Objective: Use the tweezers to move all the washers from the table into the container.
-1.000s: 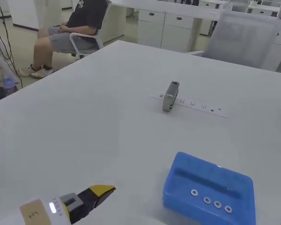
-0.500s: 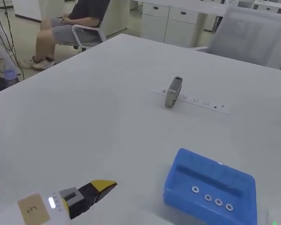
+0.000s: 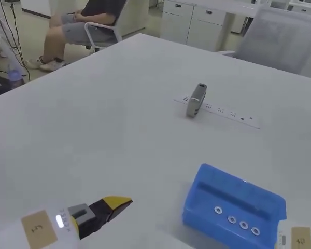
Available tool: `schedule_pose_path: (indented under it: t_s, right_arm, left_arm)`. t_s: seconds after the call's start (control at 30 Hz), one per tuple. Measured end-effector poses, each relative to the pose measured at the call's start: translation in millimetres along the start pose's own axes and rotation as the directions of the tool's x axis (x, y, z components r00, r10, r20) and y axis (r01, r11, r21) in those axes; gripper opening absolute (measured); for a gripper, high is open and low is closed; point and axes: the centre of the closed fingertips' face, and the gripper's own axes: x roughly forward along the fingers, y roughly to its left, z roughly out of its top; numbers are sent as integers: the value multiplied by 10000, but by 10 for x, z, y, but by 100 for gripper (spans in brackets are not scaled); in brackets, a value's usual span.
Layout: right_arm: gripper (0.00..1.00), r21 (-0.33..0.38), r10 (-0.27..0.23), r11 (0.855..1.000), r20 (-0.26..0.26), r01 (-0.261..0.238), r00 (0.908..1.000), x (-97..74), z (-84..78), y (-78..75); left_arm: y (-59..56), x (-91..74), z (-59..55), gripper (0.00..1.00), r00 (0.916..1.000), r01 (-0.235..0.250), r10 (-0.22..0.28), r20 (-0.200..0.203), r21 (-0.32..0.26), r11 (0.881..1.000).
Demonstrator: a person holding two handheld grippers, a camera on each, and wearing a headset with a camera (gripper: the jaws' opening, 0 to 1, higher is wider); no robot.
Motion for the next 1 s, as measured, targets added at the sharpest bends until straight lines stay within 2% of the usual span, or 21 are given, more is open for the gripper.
schedule_pose_path:
  t_s: [0.1, 0.27, 0.43, 0.53, 0.63, 0.8, 0.9, 1.0]
  right_arm:
    - [0, 693, -230, 9974, 256, 212, 9994, -15, -87, -29]
    - [0, 1184, -590, 9914, 252, 556, 9979, -108, -252, -41]
    - [0, 2278, -1147, 9692, 803, 937, 9902, -244, -335, -73]
    - [0, 2801, -1680, 9512, 1171, 1297, 9788, -368, -379, -105]
    - [0, 3279, -2182, 9312, 1521, 1591, 9640, -499, -422, -113]
    - [0, 3936, -2907, 8975, 1892, 1987, 9379, -730, -563, -122]
    - [0, 4286, -3365, 8754, 2085, 2234, 9183, -885, -633, -127]
    - [0, 4819, -3598, 8526, 2613, 2019, 8957, -1011, -663, -105]
  left_arm:
    - [2, 2, -12, 56, 10000, 6, -6, -68, -14, 10000]
    - [-1, 9, -38, 56, 9998, 18, -18, -217, 27, 10000]
    - [-22, 17, -70, 56, 9991, 110, -110, -410, -8, 9999]
    - [-84, 31, -100, 55, 9972, 357, -356, -664, 1, 9994]
    - [-151, 38, -146, 53, 9928, 621, -581, -1046, 353, 9974]
    - [-285, 11, -189, 46, 9797, 1327, -1254, -1564, 371, 9905]
    - [-368, -4, -194, 43, 9710, 1619, -1506, -1855, 478, 9856]
    - [-456, -8, -152, 42, 9675, 1700, -1550, -1997, 599, 9836]
